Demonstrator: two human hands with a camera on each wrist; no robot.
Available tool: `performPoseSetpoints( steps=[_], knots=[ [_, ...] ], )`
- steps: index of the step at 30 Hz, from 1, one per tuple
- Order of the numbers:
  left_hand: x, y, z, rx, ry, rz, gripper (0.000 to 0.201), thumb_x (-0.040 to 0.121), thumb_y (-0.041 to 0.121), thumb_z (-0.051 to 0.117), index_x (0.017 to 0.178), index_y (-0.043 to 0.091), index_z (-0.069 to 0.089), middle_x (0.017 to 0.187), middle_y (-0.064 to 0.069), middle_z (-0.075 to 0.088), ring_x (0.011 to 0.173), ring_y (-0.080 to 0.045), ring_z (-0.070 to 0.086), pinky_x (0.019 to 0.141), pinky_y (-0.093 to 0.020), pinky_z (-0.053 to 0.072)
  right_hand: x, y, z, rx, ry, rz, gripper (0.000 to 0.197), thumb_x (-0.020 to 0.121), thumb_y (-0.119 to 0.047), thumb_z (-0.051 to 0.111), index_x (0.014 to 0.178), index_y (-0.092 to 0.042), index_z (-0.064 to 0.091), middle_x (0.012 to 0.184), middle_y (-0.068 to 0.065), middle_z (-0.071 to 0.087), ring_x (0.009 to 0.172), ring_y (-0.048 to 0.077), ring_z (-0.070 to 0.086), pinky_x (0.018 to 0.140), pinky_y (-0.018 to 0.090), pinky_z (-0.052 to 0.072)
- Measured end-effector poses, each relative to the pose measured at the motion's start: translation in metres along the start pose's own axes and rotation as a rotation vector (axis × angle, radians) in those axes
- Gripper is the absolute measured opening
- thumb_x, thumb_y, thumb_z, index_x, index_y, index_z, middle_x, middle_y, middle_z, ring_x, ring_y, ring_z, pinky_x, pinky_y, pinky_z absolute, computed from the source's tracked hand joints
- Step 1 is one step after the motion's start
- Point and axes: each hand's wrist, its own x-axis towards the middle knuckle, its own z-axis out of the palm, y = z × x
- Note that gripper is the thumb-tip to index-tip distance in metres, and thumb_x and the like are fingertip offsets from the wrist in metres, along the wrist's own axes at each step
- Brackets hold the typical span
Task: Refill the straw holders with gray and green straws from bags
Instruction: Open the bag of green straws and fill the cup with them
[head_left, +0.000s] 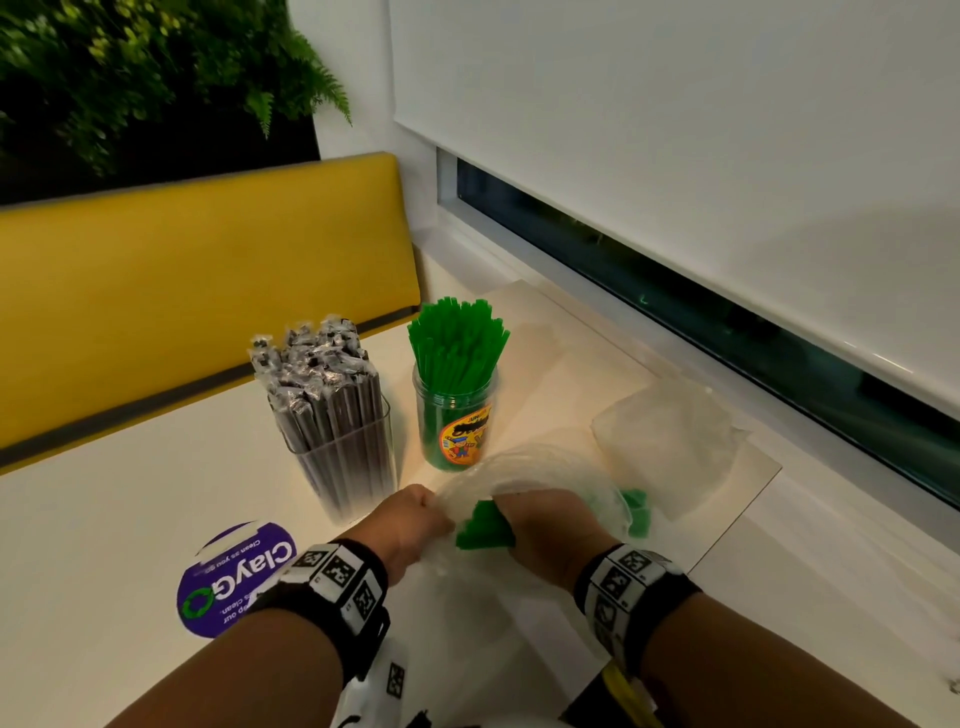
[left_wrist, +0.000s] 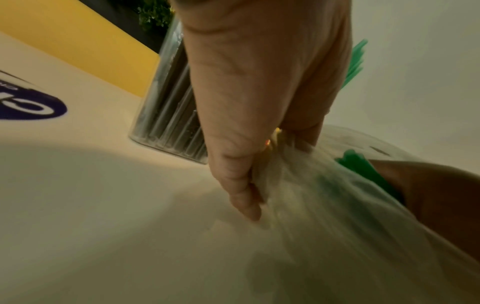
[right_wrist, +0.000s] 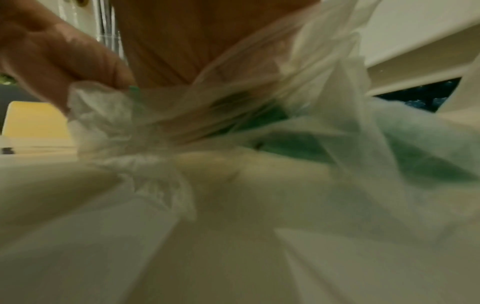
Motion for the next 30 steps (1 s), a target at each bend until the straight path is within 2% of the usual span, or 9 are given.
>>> performPoseSetpoints(
  steps=[3, 7, 10, 13, 17, 20, 22, 26, 30],
  knots=[
    [0.004, -0.006, 0.002, 0.170, 0.037, -0.024, 0.016, 0.086, 0.003, 0.053, 0.100, 0.008, 0.058, 0.099, -0.017, 0.063, 0.078, -0.027, 0.057, 0.056, -0.031, 0.046, -0.001, -0.003, -0.003, 0.016, -0.014, -0.035, 0.019, 0.074, -0.018, 0.064, 0.093, -0.022, 0.064, 0.089, 0.001, 0.069, 0.081, 0.030, 0.066, 0.070, 0.034, 0.053],
    [0.009, -0.004, 0.007, 0.027, 0.064, -0.015, 0.017, 0.088, 0.002, 0.047, 0.101, 0.007, 0.057, 0.095, -0.021, 0.062, 0.072, -0.028, 0.056, 0.052, -0.028, 0.046, 0.001, -0.007, -0.009, 0.056, 0.029, -0.019, 0.024, 0.076, -0.016, 0.064, 0.100, -0.019, 0.063, 0.093, 0.003, 0.068, 0.087, 0.029, 0.064, 0.074, 0.033, 0.050],
    [0.003, 0.002, 0.007, -0.117, 0.008, -0.056, 0.012, 0.092, 0.016, 0.053, 0.091, 0.007, 0.060, 0.069, -0.014, 0.059, 0.048, -0.020, 0.051, 0.044, -0.022, 0.040, 0.004, -0.008, -0.014, 0.116, 0.051, -0.046, 0.029, 0.064, -0.015, 0.071, 0.093, -0.015, 0.065, 0.080, 0.004, 0.067, 0.072, 0.028, 0.064, 0.060, 0.027, 0.047],
    [-0.012, 0.009, -0.002, -0.428, -0.214, -0.152, 0.012, 0.089, 0.025, 0.062, 0.087, 0.013, 0.059, 0.047, 0.000, 0.046, 0.031, -0.007, 0.033, 0.032, -0.013, 0.028, 0.006, -0.005, -0.031, 0.182, 0.034, -0.044, 0.027, 0.069, -0.021, 0.067, 0.095, -0.019, 0.062, 0.083, -0.004, 0.061, 0.075, 0.018, 0.055, 0.061, 0.018, 0.033],
    [-0.018, 0.006, -0.015, -0.745, -0.556, -0.031, 0.060, 0.061, 0.003, 0.076, 0.119, 0.009, 0.063, 0.072, -0.007, 0.060, 0.042, -0.007, 0.045, 0.043, -0.020, 0.044, 0.010, 0.008, -0.046, 0.412, -0.042, 0.060, 0.045, 0.061, -0.035, 0.062, 0.104, -0.023, 0.062, 0.089, -0.011, 0.057, 0.079, 0.012, 0.051, 0.068, 0.022, 0.034],
    [-0.018, 0.007, -0.010, -0.726, -0.523, 0.012, 0.058, 0.074, -0.009, 0.063, 0.129, 0.011, 0.055, 0.068, -0.005, 0.065, 0.039, -0.004, 0.043, 0.038, -0.014, 0.037, 0.013, 0.009, -0.049, 0.527, -0.114, 0.060, 0.060, 0.062, -0.036, 0.069, 0.119, -0.023, 0.059, 0.101, -0.009, 0.061, 0.088, 0.010, 0.056, 0.071, 0.019, 0.038],
    [-0.018, 0.008, -0.004, -0.721, -0.491, 0.027, 0.042, 0.078, -0.007, 0.059, 0.115, 0.012, 0.060, 0.059, -0.003, 0.062, 0.039, -0.005, 0.041, 0.038, -0.015, 0.034, 0.014, 0.005, -0.049, 0.570, -0.136, 0.059, 0.064, 0.065, -0.032, 0.078, 0.124, -0.025, 0.056, 0.107, -0.010, 0.063, 0.093, 0.008, 0.058, 0.075, 0.017, 0.040],
    [-0.022, 0.011, 0.002, -0.782, -0.482, 0.030, 0.030, 0.070, 0.008, 0.064, 0.100, 0.005, 0.066, 0.060, -0.009, 0.062, 0.043, -0.018, 0.057, 0.045, -0.024, 0.049, 0.012, 0.001, -0.051, 0.579, -0.072, 0.067, 0.051, 0.070, -0.022, 0.078, 0.117, -0.026, 0.058, 0.099, -0.008, 0.064, 0.087, 0.012, 0.059, 0.070, 0.018, 0.043],
    [-0.012, 0.013, 0.001, -0.784, -0.342, 0.083, 0.050, 0.080, -0.005, 0.050, 0.125, 0.012, 0.060, 0.070, -0.009, 0.063, 0.041, -0.012, 0.050, 0.041, -0.018, 0.044, 0.009, 0.007, -0.055, 0.542, -0.043, 0.099, 0.035, 0.071, -0.018, 0.075, 0.101, -0.023, 0.059, 0.091, -0.001, 0.063, 0.081, 0.019, 0.058, 0.070, 0.028, 0.045]
  ],
)
